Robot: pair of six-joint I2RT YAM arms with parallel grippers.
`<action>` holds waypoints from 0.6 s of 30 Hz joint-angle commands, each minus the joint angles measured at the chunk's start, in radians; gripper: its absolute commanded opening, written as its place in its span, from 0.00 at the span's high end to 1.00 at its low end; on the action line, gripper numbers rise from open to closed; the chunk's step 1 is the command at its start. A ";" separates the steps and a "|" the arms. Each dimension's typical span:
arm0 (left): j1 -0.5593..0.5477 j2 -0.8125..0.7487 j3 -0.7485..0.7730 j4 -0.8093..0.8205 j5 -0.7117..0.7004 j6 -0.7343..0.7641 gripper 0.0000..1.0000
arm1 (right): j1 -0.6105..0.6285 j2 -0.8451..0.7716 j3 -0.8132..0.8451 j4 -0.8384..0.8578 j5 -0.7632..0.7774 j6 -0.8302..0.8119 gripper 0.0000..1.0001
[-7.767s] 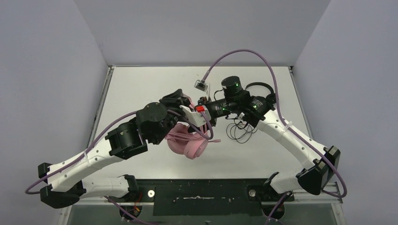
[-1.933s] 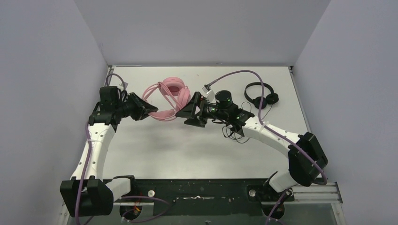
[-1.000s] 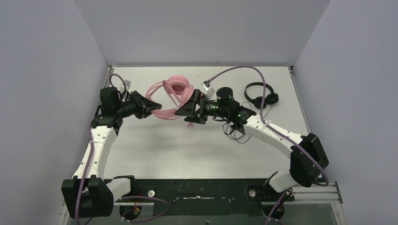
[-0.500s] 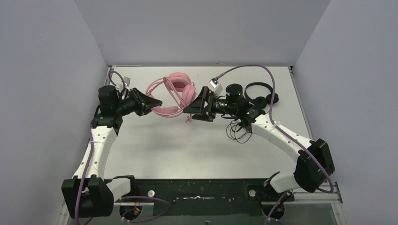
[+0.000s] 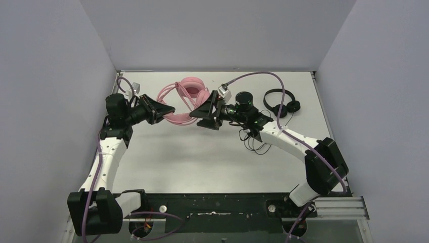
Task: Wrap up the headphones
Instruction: Wrap the headphones cable around the headphones.
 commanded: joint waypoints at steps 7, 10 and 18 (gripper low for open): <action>0.000 -0.053 0.022 0.182 0.095 -0.047 1.00 | 0.036 0.054 0.013 0.241 0.054 0.102 0.00; 0.002 -0.055 0.019 0.183 0.077 -0.036 1.00 | 0.035 -0.016 0.025 -0.017 0.066 -0.087 0.00; 0.016 -0.065 0.005 0.254 0.061 -0.073 1.00 | 0.032 -0.236 0.105 -0.646 0.046 -0.727 0.00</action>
